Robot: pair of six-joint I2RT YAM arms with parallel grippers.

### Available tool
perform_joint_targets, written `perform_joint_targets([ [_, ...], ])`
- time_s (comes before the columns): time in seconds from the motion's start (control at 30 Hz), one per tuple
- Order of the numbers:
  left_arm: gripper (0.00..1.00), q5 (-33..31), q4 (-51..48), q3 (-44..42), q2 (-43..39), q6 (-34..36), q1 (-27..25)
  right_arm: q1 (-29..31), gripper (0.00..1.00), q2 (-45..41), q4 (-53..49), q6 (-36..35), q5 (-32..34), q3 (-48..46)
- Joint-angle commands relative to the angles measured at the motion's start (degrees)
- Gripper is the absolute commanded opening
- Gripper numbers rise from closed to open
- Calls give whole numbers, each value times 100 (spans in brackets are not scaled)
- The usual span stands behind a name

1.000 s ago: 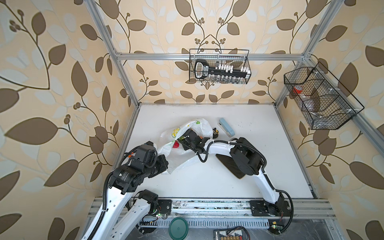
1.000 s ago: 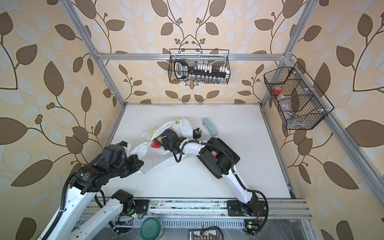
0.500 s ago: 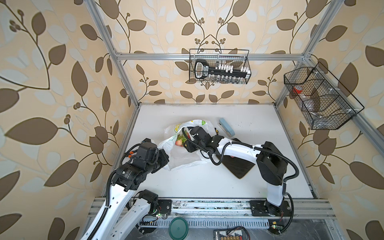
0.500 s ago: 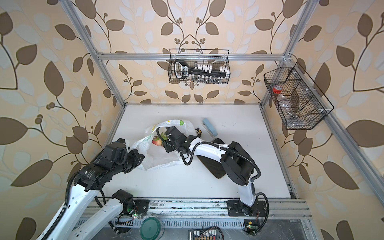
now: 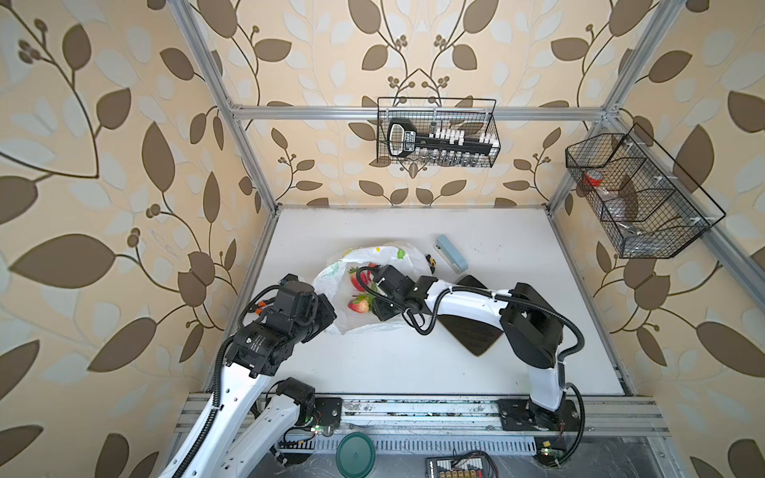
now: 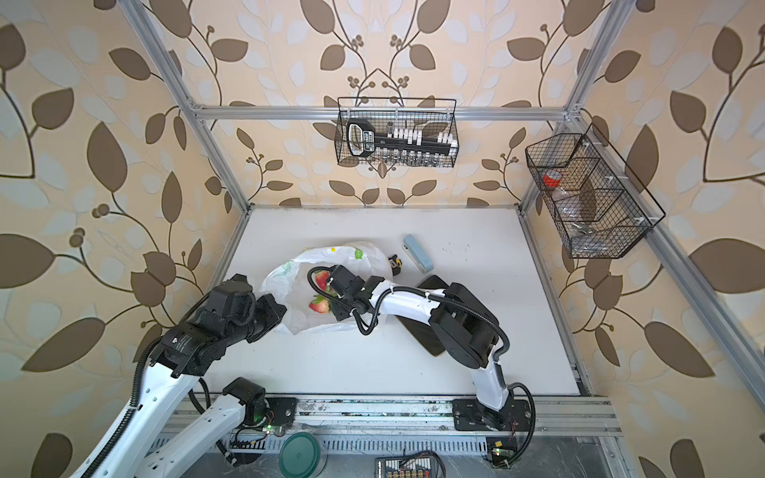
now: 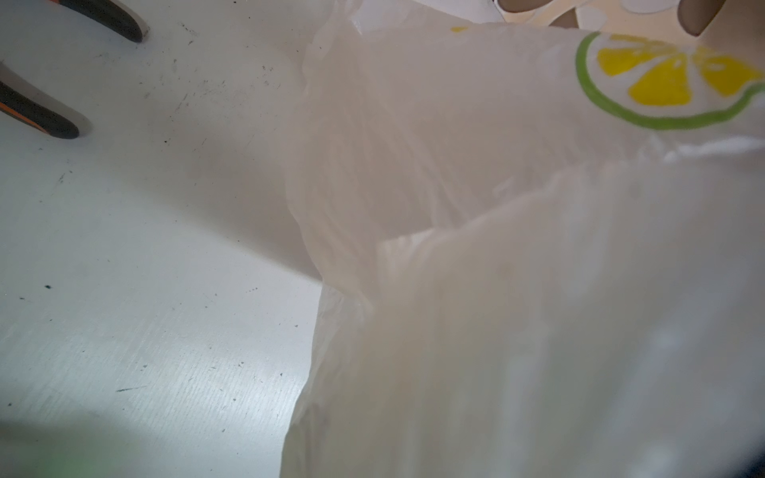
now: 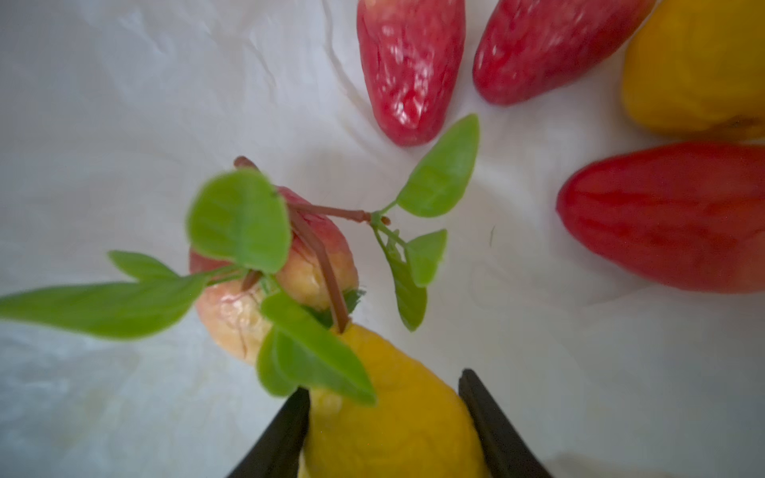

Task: Take the fake fruits out of the plastic bag
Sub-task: 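Grasp the yellow pear with leaves inside the bag with the right gripper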

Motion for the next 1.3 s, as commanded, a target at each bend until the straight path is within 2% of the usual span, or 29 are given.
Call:
perform_joint_targets([
  [0.0,0,-233,-331,-80,-27,509,-57,-17,52,191,158,-34,-178,111],
  [0.13,0,-247,-423,-134,-105,746,-57,-36,64,216,223,-107,-319,69],
  [0.3,0,-112,-471,-242,-210,851,-58,-40,72,-21,232,-254,-537,-154],
  [0.5,0,-46,-508,-272,-288,959,-55,-36,72,-421,232,-513,-691,-674],
  [0.63,0,23,-482,-315,-286,959,-56,-40,68,-443,356,-570,-715,-788],
  [0.87,0,50,-472,-316,-299,973,-55,-41,66,-111,652,-545,-669,-549],
  [1.0,0,82,-474,-332,-312,981,-60,-37,70,53,750,-600,-587,-445],
  [1.27,0,146,-481,-384,-330,1003,-60,-51,72,262,937,-1029,-335,-226],
])
